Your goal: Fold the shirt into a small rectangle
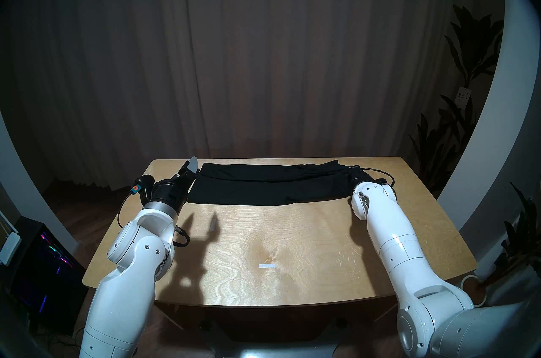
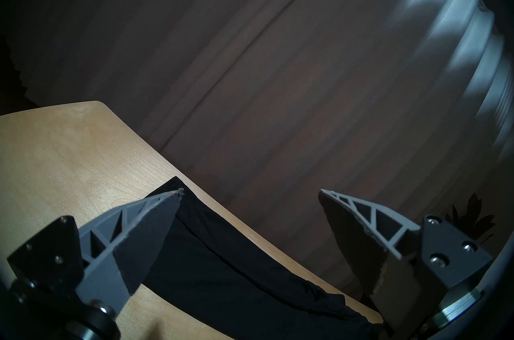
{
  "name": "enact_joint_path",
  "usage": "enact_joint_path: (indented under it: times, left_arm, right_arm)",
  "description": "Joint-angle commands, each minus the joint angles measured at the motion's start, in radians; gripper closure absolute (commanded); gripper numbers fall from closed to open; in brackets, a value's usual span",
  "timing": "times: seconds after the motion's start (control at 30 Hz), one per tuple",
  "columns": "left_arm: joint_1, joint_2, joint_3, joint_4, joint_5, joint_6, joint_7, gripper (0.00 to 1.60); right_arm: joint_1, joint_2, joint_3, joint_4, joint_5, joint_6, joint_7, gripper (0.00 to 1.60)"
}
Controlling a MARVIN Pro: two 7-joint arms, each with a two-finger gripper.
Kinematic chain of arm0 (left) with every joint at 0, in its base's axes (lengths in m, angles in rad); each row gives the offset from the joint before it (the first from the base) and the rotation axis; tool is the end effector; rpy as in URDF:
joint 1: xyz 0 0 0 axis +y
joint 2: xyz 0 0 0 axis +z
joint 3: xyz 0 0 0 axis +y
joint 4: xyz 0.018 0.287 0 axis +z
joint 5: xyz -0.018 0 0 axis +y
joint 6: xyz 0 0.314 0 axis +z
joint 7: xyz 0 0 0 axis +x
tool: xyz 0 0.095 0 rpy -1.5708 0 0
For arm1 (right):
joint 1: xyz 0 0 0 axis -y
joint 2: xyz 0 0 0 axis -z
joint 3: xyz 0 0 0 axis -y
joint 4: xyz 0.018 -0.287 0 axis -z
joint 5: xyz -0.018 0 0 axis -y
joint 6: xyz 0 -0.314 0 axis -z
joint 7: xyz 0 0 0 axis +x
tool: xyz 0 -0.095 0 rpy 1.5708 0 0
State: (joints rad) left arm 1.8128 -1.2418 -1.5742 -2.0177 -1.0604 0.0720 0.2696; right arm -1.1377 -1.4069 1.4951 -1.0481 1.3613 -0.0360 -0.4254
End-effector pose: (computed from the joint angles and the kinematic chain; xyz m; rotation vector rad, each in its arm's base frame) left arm 0.3569 0.0563 -0.2325 1.8439 0.7232 1.7600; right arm 0.5285 -0.0732 -0.3399 -1.8289 1.4735 -1.2977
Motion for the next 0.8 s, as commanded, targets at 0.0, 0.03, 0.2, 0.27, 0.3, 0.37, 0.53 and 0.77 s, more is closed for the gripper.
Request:
enact_joint_path:
  times: [0.0, 0.03, 0.2, 0.27, 0.3, 0.37, 0.53, 0.77]
  left_arm:
    - [-0.018, -0.003, 0.002, -0.022, 0.005, -0.007, 0.001, 0.0]
    - [-0.019, -0.004, 0.003, -0.021, 0.006, -0.008, 0.002, 0.0]
    - [-0.021, -0.009, 0.006, -0.017, 0.008, -0.013, 0.005, 0.0]
    - [-0.022, -0.012, 0.007, -0.016, 0.009, -0.016, 0.006, 0.0]
    - [-0.022, -0.013, 0.007, -0.016, 0.009, -0.016, 0.006, 0.0]
    - [-0.022, -0.016, 0.009, -0.013, 0.011, -0.019, 0.005, 0.0]
    - [-0.02, -0.022, 0.011, -0.014, 0.013, -0.022, 0.004, 0.0]
    - [-0.002, -0.035, 0.002, -0.023, 0.012, -0.034, 0.007, 0.0]
  right_arm:
    - [0.053, -0.024, -0.026, 0.122, -0.006, 0.0, 0.06, 0.48]
    - [0.067, -0.025, -0.028, 0.148, -0.008, 0.0, 0.071, 0.48]
    - [0.07, -0.024, -0.037, 0.154, -0.015, 0.003, 0.092, 0.84]
    - [0.056, -0.017, -0.038, 0.128, -0.019, 0.005, 0.099, 1.04]
    - [0.047, -0.012, -0.041, 0.108, -0.024, 0.006, 0.104, 1.19]
    - [0.036, -0.006, -0.044, 0.078, -0.029, 0.011, 0.104, 1.51]
    - [0.022, 0.005, -0.058, 0.006, -0.043, 0.016, 0.119, 1.6]
    - [0.063, 0.001, -0.088, -0.006, -0.072, 0.009, 0.131, 1.6]
